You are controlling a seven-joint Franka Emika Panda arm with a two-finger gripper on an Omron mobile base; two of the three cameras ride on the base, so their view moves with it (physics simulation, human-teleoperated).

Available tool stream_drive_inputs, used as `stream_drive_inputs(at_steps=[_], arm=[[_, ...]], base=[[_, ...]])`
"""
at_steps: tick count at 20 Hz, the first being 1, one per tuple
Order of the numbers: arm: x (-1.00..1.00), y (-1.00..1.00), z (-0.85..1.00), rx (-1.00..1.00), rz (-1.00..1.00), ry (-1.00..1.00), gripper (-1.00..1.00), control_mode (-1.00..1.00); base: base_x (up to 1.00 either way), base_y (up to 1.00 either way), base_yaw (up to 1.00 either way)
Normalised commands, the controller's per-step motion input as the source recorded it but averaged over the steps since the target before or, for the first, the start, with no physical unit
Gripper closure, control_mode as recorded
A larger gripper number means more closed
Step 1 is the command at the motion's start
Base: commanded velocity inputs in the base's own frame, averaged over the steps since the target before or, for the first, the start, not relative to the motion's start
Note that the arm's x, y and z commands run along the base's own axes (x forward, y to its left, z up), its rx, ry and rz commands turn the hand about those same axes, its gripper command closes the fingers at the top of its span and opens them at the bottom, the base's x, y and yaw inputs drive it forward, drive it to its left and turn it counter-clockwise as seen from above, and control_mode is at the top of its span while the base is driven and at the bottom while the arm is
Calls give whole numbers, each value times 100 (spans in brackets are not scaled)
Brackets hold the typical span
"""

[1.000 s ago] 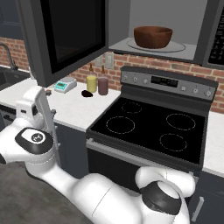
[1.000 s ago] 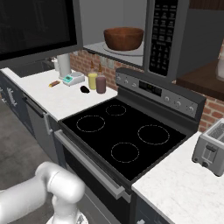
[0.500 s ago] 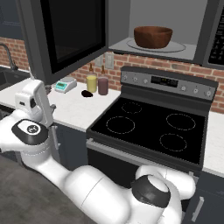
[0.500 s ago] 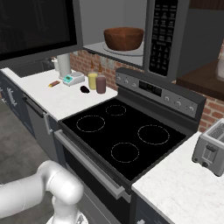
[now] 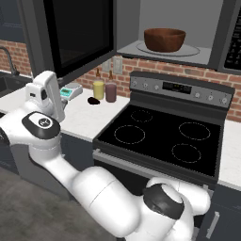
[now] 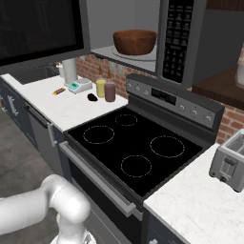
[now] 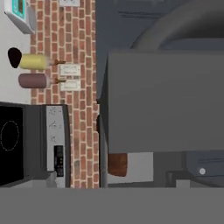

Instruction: Pick the corn from the sink and place it in the bowl. Then pick the bowl and place it in the microwave. Then close the microwave door and press the start button.

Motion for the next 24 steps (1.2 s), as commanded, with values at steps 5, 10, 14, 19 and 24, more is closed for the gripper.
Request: stream_drive_inputs(at_steps=[5, 10, 14, 19, 24], arm=[[3, -17, 6, -4, 4, 1, -100, -100], [-87, 37, -7, -16, 11, -10, -100, -100], [-34, 86, -28, -8, 13, -10, -100, -100], [62, 49, -34, 0, 0, 0, -100, -100], [54, 71, -53, 2, 0, 0, -100, -100]], base=[[0, 0, 0], [0, 0, 0], [0, 0, 0], [0, 0, 0], [0, 0, 0]])
